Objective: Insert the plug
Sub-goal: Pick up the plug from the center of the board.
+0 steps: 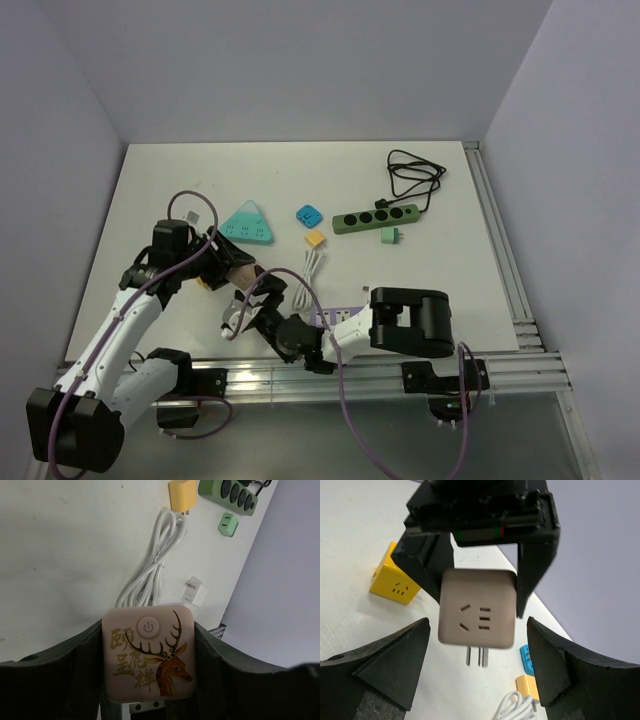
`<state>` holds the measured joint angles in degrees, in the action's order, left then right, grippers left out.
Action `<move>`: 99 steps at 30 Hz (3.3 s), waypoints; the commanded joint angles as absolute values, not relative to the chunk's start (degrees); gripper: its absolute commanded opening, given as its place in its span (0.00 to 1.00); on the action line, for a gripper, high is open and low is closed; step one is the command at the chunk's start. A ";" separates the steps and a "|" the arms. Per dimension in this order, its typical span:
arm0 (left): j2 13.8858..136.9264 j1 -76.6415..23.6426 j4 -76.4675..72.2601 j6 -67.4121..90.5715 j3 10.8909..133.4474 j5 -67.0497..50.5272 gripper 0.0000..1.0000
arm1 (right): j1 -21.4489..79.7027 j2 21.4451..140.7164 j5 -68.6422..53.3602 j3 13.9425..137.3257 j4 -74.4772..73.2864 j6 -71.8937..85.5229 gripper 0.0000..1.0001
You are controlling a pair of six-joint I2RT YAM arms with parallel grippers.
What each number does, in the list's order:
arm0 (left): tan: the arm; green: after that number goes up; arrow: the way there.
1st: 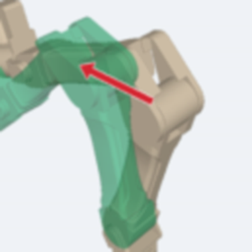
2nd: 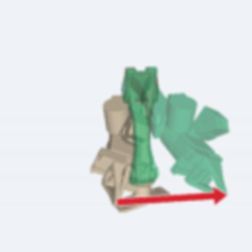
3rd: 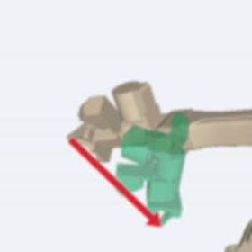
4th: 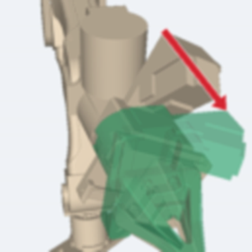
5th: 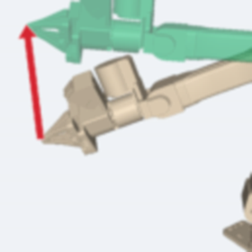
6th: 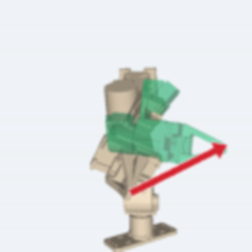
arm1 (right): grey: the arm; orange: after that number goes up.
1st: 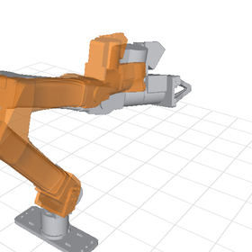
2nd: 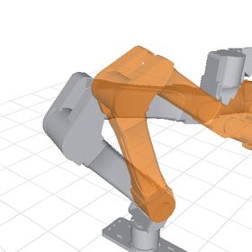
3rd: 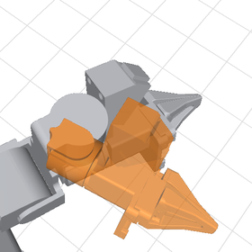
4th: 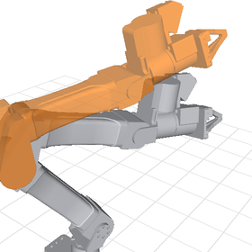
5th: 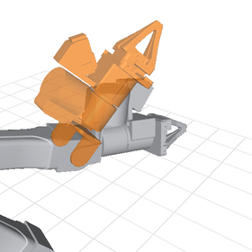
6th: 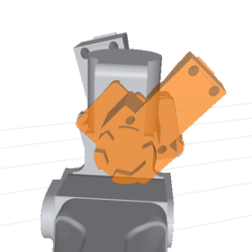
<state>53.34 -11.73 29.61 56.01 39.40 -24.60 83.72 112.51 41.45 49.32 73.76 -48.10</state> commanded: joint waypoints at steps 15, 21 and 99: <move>48.96 -11.87 25.76 50.36 42.28 -11.44 0.00 | 84.20 96.16 39.20 36.13 75.77 -29.81 0.86; 48.78 -11.87 17.52 47.20 40.26 -4.93 0.00 | 84.03 91.24 39.11 34.01 71.99 -22.86 0.86; 80.94 -12.30 -28.92 7.99 38.23 -3.79 0.00 | 66.18 70.22 23.29 31.02 28.83 18.02 0.82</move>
<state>80.64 -12.21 -29.47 7.77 34.35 -2.20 66.50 69.93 24.38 28.29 28.58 17.61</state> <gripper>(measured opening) 0.641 0.819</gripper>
